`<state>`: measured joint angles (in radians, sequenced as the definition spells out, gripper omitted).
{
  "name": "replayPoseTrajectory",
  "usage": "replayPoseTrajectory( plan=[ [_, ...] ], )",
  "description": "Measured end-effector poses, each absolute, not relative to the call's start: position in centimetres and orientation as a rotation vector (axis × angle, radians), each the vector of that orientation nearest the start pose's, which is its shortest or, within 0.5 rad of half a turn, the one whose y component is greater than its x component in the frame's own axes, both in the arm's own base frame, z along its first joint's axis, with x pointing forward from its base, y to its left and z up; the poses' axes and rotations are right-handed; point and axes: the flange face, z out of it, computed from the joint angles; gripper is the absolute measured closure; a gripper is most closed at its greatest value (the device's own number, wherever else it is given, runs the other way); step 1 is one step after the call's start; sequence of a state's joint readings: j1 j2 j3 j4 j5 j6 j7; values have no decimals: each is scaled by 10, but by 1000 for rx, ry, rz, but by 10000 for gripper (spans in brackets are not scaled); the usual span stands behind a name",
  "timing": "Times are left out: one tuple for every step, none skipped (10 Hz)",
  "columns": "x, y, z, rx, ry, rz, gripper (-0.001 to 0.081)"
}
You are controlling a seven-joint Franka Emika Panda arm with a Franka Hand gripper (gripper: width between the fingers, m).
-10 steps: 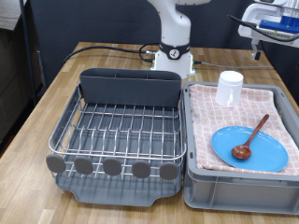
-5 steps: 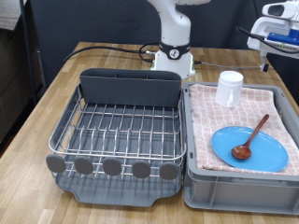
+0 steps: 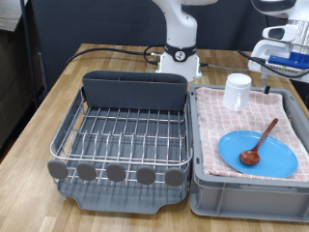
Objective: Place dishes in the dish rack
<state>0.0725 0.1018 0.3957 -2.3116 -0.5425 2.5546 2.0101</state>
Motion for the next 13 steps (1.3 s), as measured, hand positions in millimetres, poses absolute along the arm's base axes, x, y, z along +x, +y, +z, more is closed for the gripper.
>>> replayPoseTrajectory(
  plan=[
    [474, 245, 311, -2582, 1623, -502, 4],
    [475, 243, 304, -2573, 1635, -504, 4],
    [476, 241, 298, -2563, 1645, -506, 4],
    [477, 240, 292, -2554, 1654, -504, 4],
    [478, 238, 286, -2549, 1663, -500, 4],
    [479, 237, 281, -2549, 1671, -491, 4],
    [479, 236, 276, -2549, 1676, -486, 4],
    [480, 234, 270, -2551, 1679, -479, 4],
    [481, 232, 265, -2554, 1682, -475, 4],
    [482, 229, 259, -2553, 1693, -468, 4],
    [484, 227, 254, -2551, 1705, -463, 4],
    [486, 224, 249, -2549, 1719, -458, 4],
    [489, 221, 244, -2549, 1730, -457, 4]
  ],
)
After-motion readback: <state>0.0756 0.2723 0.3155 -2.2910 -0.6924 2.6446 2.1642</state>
